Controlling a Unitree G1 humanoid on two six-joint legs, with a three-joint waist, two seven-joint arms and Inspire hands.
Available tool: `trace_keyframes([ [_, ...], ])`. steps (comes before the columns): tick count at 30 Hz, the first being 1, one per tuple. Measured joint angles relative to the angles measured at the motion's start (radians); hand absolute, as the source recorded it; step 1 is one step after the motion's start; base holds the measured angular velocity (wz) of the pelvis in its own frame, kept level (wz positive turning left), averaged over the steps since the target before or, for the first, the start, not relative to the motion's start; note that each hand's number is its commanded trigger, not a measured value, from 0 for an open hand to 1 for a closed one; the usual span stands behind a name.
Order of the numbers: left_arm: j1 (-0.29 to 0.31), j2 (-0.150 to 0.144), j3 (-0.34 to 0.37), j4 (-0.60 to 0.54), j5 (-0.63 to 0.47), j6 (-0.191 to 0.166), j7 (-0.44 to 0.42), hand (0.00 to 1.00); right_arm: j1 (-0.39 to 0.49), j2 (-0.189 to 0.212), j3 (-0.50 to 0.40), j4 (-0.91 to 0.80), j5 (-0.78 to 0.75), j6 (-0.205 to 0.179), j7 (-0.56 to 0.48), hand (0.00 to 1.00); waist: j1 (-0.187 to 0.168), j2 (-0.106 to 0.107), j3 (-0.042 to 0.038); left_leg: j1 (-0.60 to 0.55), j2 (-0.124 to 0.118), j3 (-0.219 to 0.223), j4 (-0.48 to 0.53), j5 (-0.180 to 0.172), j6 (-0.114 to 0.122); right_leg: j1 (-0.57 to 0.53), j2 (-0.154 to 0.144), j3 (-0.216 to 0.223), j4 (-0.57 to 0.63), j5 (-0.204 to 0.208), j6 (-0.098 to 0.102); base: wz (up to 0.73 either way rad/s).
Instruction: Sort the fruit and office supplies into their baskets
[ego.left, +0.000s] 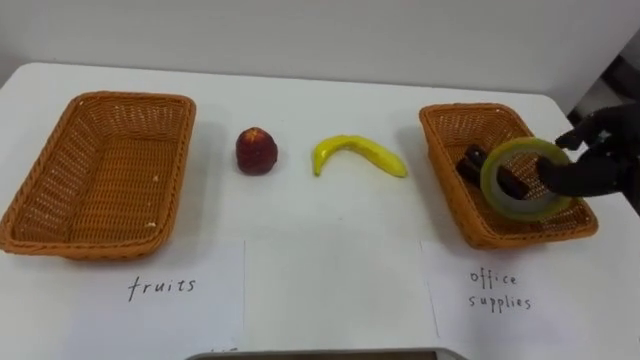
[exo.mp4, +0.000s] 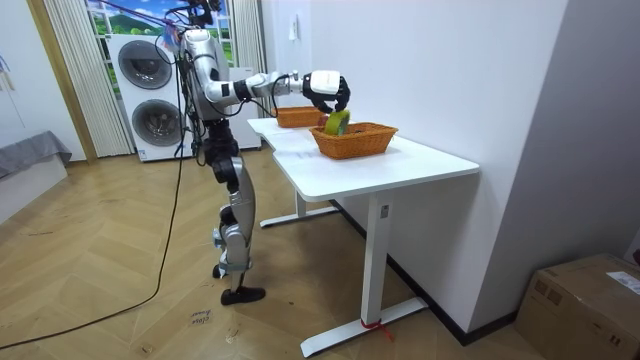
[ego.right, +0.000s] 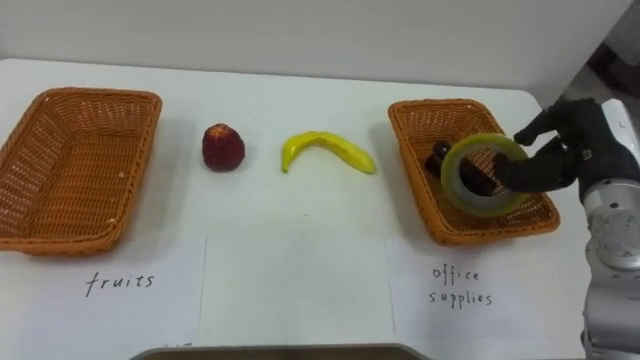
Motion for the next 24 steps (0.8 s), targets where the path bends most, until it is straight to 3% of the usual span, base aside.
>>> trace_keyframes([
  [24, -0.026, 0.003, -0.001, -0.019, -0.055, -0.003, 0.0, 0.0, 0.0, 0.0, 0.001, 0.0, -0.022, 0.0, 0.01, 0.0, 0.014, -0.007, 0.0052, 0.001, -0.001, 0.0, -0.003, 0.001, -0.001, 0.001, 0.0, -0.002, -0.003, -0.001, 0.0, 0.0],
])
